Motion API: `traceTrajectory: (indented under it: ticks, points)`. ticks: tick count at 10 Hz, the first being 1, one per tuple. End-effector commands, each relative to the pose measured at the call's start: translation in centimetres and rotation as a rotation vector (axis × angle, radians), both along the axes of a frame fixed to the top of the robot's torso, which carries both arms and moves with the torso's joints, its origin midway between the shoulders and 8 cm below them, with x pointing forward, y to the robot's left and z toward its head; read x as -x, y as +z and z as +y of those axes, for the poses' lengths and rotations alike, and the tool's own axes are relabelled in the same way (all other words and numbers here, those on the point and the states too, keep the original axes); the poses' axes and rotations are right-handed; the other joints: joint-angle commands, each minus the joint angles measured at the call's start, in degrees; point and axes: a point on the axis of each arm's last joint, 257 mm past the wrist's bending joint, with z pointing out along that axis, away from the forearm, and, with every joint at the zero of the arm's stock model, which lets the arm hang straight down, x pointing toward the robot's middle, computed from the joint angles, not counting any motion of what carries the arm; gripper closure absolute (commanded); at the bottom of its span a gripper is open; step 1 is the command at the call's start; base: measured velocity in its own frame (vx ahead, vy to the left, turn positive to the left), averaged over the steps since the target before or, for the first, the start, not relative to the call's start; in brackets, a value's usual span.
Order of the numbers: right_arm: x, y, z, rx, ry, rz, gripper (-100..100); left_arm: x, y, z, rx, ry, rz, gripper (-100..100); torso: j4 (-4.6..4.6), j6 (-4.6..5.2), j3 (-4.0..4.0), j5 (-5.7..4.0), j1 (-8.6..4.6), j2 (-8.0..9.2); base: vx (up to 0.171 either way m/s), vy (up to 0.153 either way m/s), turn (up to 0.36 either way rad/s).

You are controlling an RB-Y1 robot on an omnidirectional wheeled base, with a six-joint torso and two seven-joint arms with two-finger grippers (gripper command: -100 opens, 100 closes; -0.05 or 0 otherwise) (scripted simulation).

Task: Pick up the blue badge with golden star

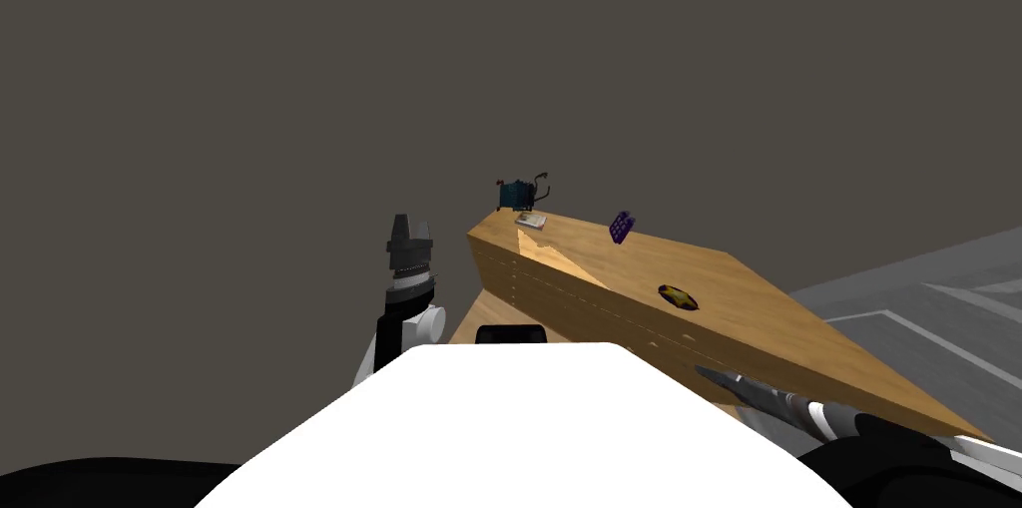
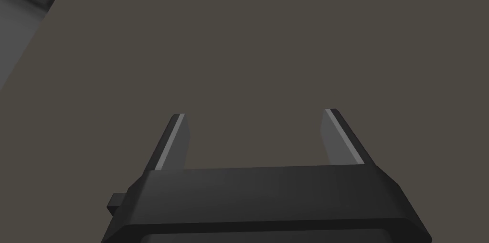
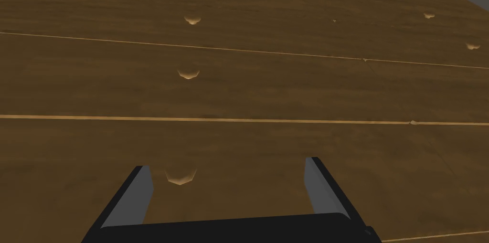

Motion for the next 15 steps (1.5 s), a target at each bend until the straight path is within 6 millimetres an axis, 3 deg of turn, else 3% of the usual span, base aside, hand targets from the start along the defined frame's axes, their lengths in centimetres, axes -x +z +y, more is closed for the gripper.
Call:
traceTrajectory:
  ticks: [1,6,8,9,12,13,14,15]
  points:
    - [0.8,1.2,-2.2,0.051,0.012,0.043,-100,0.0,0.0,0.0,0.0,0.0,0.0,0,0.0,0.0,0.0,0.0,0.0,0.0,0.033,0.051,0.119]
    - [1.9,4.8,-7.9,0.191,0.044,0.148,-100,0.0,0.0,0.0,0.0,0.0,0.0,0,-0.02,-0.02,-0.05,-0.01,-0.02,-0.08,0.041,0.043,0.135]
    - [1.9,4.8,-7.9,0.191,0.044,0.148,-100,0.0,0.0,0.0,0.0,0.0,0.0,0,-0.02,0.02,-0.05,-0.02,-0.09,-0.09,0.036,0.01,0.019]
    - [1.8,6.1,-9.6,0.234,0.057,0.175,-100,0.0,0.0,0.0,0.0,0.0,0.0,0,0.0,0.04,0.0,-0.05,-0.14,0.0,0.05,0.005,0.18]
    - [1.5,6.6,-10.3,0.253,0.061,0.182,-100,0.0,0.0,0.0,0.0,0.0,0.0,0,-0.07,0.0,-0.18,-0.06,-0.18,-0.32,0.086,-0.005,0.108]
    - [1.5,6.7,-10.4,0.255,0.062,0.182,0,0.0,0.0,0.0,0.0,0.0,0.0,0,-0.04,0.03,-0.1,-0.06,-0.17,-0.16,0.01,-0.001,0.0]
    - [2.5,6.1,-10.3,0.254,0.044,0.184,-100,0.0,0.0,0.0,0.0,0.0,0.0,0,0.0,0.04,0.0,-0.06,-0.17,0.01,0.007,-0.014,0.128]
    - [3.2,5.6,-10.3,0.253,0.033,0.186,-100,0.0,0.0,0.0,0.0,0.0,0.0,0,0.02,0.02,0.05,-0.08,-0.22,0.08,-0.003,-0.029,0.158]
